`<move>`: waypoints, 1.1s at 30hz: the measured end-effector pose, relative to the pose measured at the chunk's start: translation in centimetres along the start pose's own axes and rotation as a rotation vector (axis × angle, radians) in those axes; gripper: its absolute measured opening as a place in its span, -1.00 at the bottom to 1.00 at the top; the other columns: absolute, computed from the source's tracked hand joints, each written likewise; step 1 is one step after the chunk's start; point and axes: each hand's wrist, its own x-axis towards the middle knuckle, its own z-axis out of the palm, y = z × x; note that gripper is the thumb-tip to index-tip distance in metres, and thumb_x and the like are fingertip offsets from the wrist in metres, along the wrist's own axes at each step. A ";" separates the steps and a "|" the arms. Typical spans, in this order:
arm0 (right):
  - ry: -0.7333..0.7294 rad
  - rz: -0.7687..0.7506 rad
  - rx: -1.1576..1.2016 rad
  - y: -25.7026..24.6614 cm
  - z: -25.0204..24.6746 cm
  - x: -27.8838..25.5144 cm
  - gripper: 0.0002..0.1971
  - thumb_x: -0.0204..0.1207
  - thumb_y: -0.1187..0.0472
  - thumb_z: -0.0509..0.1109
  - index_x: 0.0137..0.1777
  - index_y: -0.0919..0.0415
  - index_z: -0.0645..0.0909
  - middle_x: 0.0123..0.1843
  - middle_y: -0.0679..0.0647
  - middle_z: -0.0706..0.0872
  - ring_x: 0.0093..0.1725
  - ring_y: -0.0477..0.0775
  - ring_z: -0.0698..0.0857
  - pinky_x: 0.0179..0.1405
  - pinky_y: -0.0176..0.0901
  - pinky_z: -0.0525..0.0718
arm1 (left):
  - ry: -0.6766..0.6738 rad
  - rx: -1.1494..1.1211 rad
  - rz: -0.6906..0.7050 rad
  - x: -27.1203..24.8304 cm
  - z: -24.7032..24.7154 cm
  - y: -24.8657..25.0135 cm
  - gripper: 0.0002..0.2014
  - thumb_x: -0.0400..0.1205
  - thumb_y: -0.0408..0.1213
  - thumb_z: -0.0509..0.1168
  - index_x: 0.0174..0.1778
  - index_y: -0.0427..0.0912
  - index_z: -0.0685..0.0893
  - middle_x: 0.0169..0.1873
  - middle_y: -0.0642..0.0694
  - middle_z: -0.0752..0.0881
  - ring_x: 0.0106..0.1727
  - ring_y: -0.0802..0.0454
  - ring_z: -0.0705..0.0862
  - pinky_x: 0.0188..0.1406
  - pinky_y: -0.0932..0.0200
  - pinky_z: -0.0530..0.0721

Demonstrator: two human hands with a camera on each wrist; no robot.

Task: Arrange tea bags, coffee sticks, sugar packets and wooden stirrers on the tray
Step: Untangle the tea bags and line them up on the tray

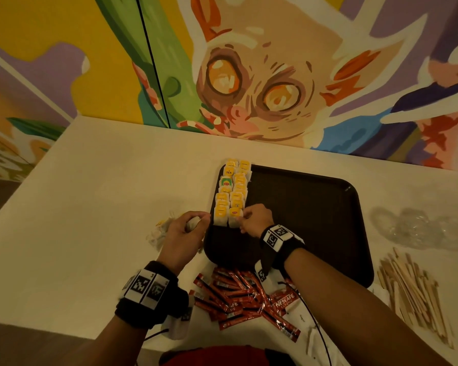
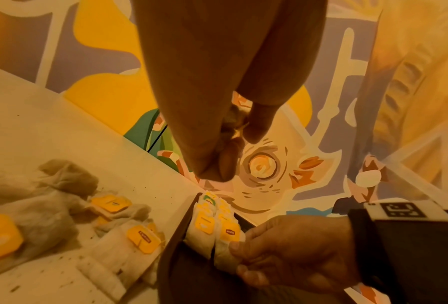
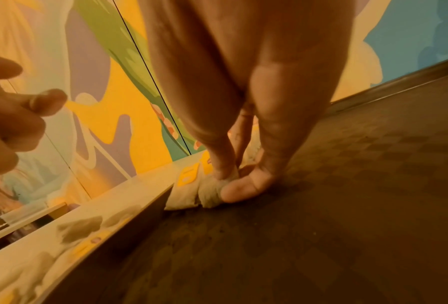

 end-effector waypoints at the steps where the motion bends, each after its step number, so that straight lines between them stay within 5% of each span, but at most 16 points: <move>1: 0.013 0.011 0.018 0.1 0.2 0.1 -0.95 0.55 0.25 0.48 -0.07 0.21 0.75 -0.03 0.19 0.81 -0.04 0.14 0.81 -0.08 -0.15 0.80 | 0.001 -0.012 -0.012 0.0 0.0 0.0 -0.91 0.65 -0.23 0.34 -0.03 -0.09 0.75 -0.48 0.23 0.63 -0.40 0.16 0.56 -0.36 0.16 0.57; 3: 0.066 0.049 0.082 0.4 0.7 0.3 -0.90 0.49 0.21 0.54 -0.07 0.09 0.67 0.08 0.19 0.75 -0.04 0.14 0.80 -0.21 -0.20 0.80 | 0.009 -0.032 -0.031 0.0 0.2 0.0 -0.90 0.66 -0.22 0.33 -0.01 -0.11 0.74 -0.43 0.11 0.63 -0.37 0.08 0.56 -0.36 0.13 0.57; 10: 0.134 0.106 0.194 -0.1 1.4 -0.1 -0.45 0.21 0.07 0.74 0.02 0.08 0.42 0.11 0.18 0.64 -0.09 0.18 0.77 -0.08 0.05 0.82 | -0.019 -0.102 -0.092 -0.2 0.6 0.3 -0.86 0.68 -0.25 0.31 0.06 -0.21 0.70 -0.41 -0.10 0.56 -0.42 0.00 0.50 -0.42 0.08 0.52; 15: 0.175 0.149 0.189 -0.5 1.7 0.2 -0.60 0.35 0.18 0.64 0.04 0.15 0.49 0.19 0.22 0.62 -0.07 0.19 0.78 -0.05 0.07 0.82 | -0.029 -0.194 -0.140 -0.2 0.4 0.7 -0.84 0.70 -0.24 0.26 0.08 -0.22 0.69 -0.25 -0.13 0.61 -0.31 -0.02 0.57 -0.40 0.09 0.53; 21: 0.151 0.125 0.184 -0.4 1.0 -0.7 -0.61 0.43 0.12 0.60 0.09 0.10 0.46 0.13 0.21 0.70 -0.16 0.06 0.78 -0.26 -0.18 0.78 | -0.062 -0.388 -0.180 -0.3 0.3 1.7 -0.78 0.72 -0.26 0.21 0.14 -0.32 0.65 -0.19 -0.20 0.65 -0.25 -0.10 0.65 -0.30 0.07 0.63; 25: 0.195 -0.077 0.282 -2.0 -0.2 -3.8 -0.81 0.59 0.15 0.45 0.13 0.13 0.57 0.07 0.02 0.71 -0.10 -0.16 0.68 -0.34 -0.47 0.55 | -0.105 -0.493 -0.218 -0.2 0.1 2.1 -0.67 0.73 -0.13 0.16 0.16 -0.34 0.62 -0.22 -0.21 0.69 -0.23 -0.13 0.70 -0.22 0.02 0.66; 29: 0.101 -0.355 0.376 -4.1 -1.1 -7.7 -0.91 0.59 0.13 0.45 0.05 0.06 0.66 0.01 -0.13 0.71 0.03 -0.20 0.69 0.04 -0.25 0.70 | -0.182 -0.534 -0.254 -0.3 0.1 2.4 -0.62 0.75 -0.05 0.09 0.18 -0.32 0.59 -0.18 -0.22 0.72 -0.16 -0.14 0.72 -0.13 0.02 0.69; 33: -0.026 -0.442 0.329 -4.7 -1.0 -10.1 -0.76 0.54 0.04 0.51 0.17 0.01 0.69 0.06 -0.03 0.67 0.04 -0.09 0.69 0.11 -0.17 0.72 | -0.224 -0.497 -0.198 -0.8 0.3 2.7 -0.65 0.76 -0.17 0.10 0.18 -0.37 0.65 -0.01 -0.30 0.79 0.04 -0.17 0.76 -0.02 0.03 0.74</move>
